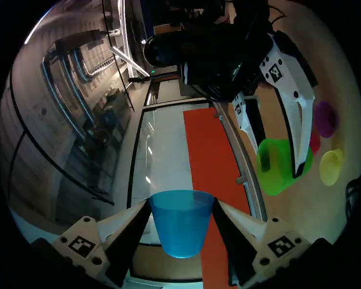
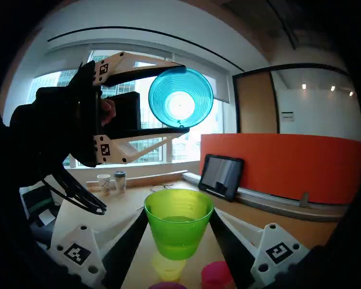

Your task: Pour water

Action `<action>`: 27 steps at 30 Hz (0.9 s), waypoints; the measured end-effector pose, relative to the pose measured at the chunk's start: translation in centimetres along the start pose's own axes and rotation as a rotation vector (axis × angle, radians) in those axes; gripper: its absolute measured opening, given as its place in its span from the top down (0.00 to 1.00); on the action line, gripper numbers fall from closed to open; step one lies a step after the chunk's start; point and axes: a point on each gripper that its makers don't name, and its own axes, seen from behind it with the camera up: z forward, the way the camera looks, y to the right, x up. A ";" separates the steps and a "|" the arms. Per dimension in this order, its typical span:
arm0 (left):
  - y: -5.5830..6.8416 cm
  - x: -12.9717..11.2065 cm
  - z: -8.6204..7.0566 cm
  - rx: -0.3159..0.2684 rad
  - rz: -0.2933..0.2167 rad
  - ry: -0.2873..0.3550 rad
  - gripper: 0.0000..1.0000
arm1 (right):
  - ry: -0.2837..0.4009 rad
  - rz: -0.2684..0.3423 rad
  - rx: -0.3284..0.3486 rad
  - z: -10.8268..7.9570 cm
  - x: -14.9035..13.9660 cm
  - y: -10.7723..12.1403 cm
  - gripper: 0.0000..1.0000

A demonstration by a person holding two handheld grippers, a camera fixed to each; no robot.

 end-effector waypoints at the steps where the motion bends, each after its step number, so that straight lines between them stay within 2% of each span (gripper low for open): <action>1: 0.0 -0.1 0.0 0.000 -0.010 0.001 0.11 | 0.000 -0.001 0.000 0.0 0.0 0.0 0.10; 3: 0.1 -0.2 0.1 0.000 -0.028 0.002 0.11 | 0.000 -0.001 0.000 0.0 0.0 0.0 0.10; 6: 0.1 -0.2 0.1 -0.002 -0.098 0.012 0.11 | 0.000 -0.005 -0.002 0.0 0.0 0.0 0.10; 15: -0.8 -0.7 -0.1 0.011 -0.303 0.023 0.11 | 0.005 -0.009 -0.007 -0.1 0.1 0.1 0.10; 21: -1.3 -0.8 -0.2 0.014 -0.463 0.033 0.11 | 0.013 -0.009 -0.011 -0.3 0.5 0.1 0.10; 27: -2.0 -1.7 -0.1 0.026 -0.573 0.019 0.11 | 0.017 -0.014 -0.012 -0.5 0.7 0.0 0.10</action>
